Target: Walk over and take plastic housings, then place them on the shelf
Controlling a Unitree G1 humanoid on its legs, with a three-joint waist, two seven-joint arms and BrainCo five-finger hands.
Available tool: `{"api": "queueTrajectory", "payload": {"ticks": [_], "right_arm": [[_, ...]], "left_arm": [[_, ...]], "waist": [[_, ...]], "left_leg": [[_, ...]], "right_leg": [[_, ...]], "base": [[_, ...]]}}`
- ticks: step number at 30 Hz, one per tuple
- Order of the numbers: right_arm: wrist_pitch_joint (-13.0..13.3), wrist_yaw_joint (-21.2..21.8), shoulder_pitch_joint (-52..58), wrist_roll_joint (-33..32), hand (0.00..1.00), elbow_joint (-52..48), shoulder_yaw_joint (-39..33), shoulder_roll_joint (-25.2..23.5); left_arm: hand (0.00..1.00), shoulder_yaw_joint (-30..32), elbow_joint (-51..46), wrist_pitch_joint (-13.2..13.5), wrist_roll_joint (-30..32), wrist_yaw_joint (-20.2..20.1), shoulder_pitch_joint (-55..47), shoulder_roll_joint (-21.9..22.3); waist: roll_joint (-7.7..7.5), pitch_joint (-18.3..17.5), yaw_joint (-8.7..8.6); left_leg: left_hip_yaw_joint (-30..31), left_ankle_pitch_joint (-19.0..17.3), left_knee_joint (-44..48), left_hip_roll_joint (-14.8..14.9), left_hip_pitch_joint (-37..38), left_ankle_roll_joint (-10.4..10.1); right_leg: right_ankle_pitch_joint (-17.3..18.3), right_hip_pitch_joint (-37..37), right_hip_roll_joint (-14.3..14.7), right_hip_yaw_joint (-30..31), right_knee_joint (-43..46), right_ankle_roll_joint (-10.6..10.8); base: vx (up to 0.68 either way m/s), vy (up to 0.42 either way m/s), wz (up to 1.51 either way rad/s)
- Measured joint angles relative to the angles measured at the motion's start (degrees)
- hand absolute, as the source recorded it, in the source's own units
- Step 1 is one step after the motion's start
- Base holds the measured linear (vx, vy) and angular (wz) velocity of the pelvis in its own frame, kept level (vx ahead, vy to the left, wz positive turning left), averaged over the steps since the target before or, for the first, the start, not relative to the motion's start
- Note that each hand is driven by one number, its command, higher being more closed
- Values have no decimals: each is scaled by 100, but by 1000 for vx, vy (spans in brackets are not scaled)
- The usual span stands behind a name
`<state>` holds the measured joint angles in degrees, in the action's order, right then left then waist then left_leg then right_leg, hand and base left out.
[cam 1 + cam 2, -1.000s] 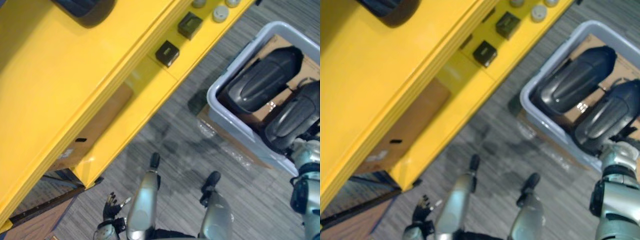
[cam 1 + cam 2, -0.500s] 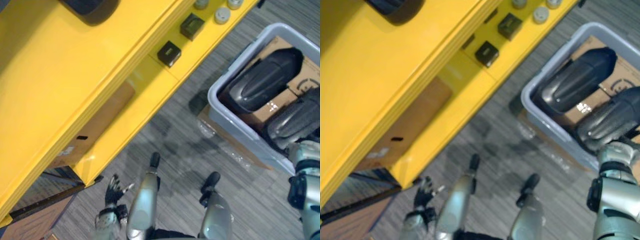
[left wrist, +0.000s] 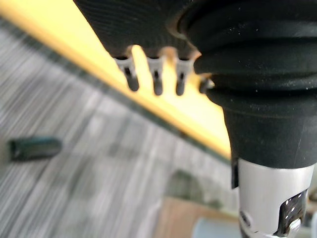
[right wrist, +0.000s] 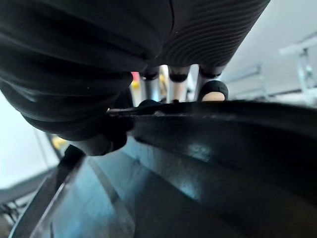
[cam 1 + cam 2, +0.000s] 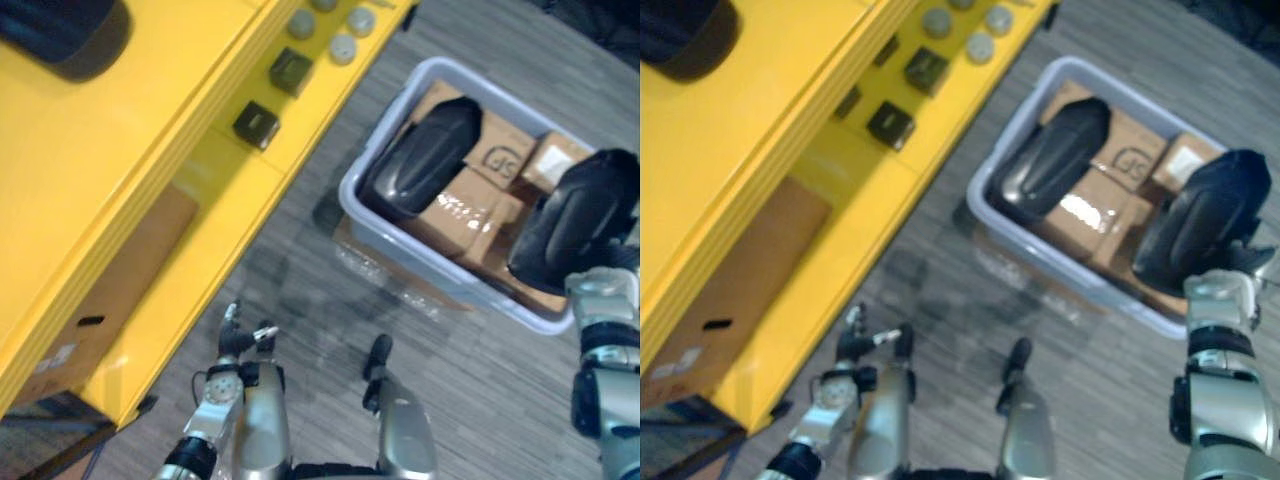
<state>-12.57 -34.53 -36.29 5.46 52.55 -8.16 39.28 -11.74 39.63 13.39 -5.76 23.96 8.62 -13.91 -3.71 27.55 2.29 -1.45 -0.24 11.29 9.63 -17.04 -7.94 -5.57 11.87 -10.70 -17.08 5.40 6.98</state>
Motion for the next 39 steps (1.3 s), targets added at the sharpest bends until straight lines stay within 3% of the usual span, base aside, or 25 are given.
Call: {"api": "queueTrajectory", "payload": {"ticks": [4, 10, 12, 14, 18, 22, 23, 28, 33, 39], "right_arm": [[44, -224, 317, 238, 100, -898, 43, -72], [301, -588, 1010, 733, 100, -2584, 38, -744], [439, -657, 1237, 923, 100, -2986, 39, -1001], [645, -707, 1465, 1246, 100, -3304, 41, -1276], [975, -839, 1626, 1636, 100, -3485, 72, -1517], [1290, -973, 1715, 1976, 100, -3844, 313, -1572], [1468, -1028, 1734, 2106, 100, -3896, 396, -1609], [1824, -1081, 1745, 2381, 100, -4045, 559, -1812], [2244, -1190, 1745, 2570, 100, -4232, 780, -1910], [2596, -1301, 1745, 2694, 100, -4546, 1103, -1913]], "left_arm": [[0, 117, -17, 177, 433, 326, 338, -257], [0, 180, -940, 740, 449, 436, 674, -380], [0, 86, -1528, 840, 376, 364, 673, -334], [0, -139, -2114, 897, 125, 64, 678, -231], [0, -443, -2716, 880, -312, -478, 717, 55], [0, -721, -2949, 599, -818, -991, 880, 216], [0, -758, -2956, 459, -1081, -1187, 979, 319], [0, -1021, -3027, -55, -1461, -1536, 1277, 475], [0, -1313, -3017, -784, -1462, -1571, 1342, 554], [0, -1523, -2780, -1294, -1460, -1553, 1355, 601]], "waist": [[-81, -48, -44], [-229, -241, -169], [-275, -489, -174], [-238, -885, -196], [-137, -1270, -248], [32, -1554, -328], [93, -1671, -349], [164, -1882, -410], [146, -1971, -468], [155, -2162, -477]], "left_leg": [[-158, 89, -275, 85, 214, -76], [-278, 139, -514, 98, 623, -102], [-356, 139, -610, 85, 680, -102], [-394, 142, -745, 46, 765, -103], [-433, 146, -987, -16, 1143, -96], [-525, 223, -1289, -65, 1515, -84], [-534, 237, -1372, -72, 1589, -84], [-538, 339, -1573, -84, 1788, -82], [-541, 340, -1575, -87, 1892, -83], [-546, 346, -1581, -96, 1894, -83]], "right_leg": [[-27, -5, 72, 95, -34, -32], [-64, -344, 109, 122, -234, -43], [-73, -395, 108, 125, -359, -26], [-80, -447, 85, 124, -441, -12], [-86, -805, 57, 91, -631, 10], [-108, -1058, 30, 69, -766, 46], [-108, -1131, 31, 48, -803, 50], [-94, -1224, 29, 15, -817, 74], [-104, -1351, 31, 8, -877, 88], [-155, -1395, 36, 3, -985, 114]], "base": [[55, -31, -18], [63, 1, -4], [40, 14, -3], [65, 15, -2], [51, 13, 0], [35, 2, -4], [3, -7, -5], [0, 0, 0], [0, 0, 0], [-13, -3, 0]]}}
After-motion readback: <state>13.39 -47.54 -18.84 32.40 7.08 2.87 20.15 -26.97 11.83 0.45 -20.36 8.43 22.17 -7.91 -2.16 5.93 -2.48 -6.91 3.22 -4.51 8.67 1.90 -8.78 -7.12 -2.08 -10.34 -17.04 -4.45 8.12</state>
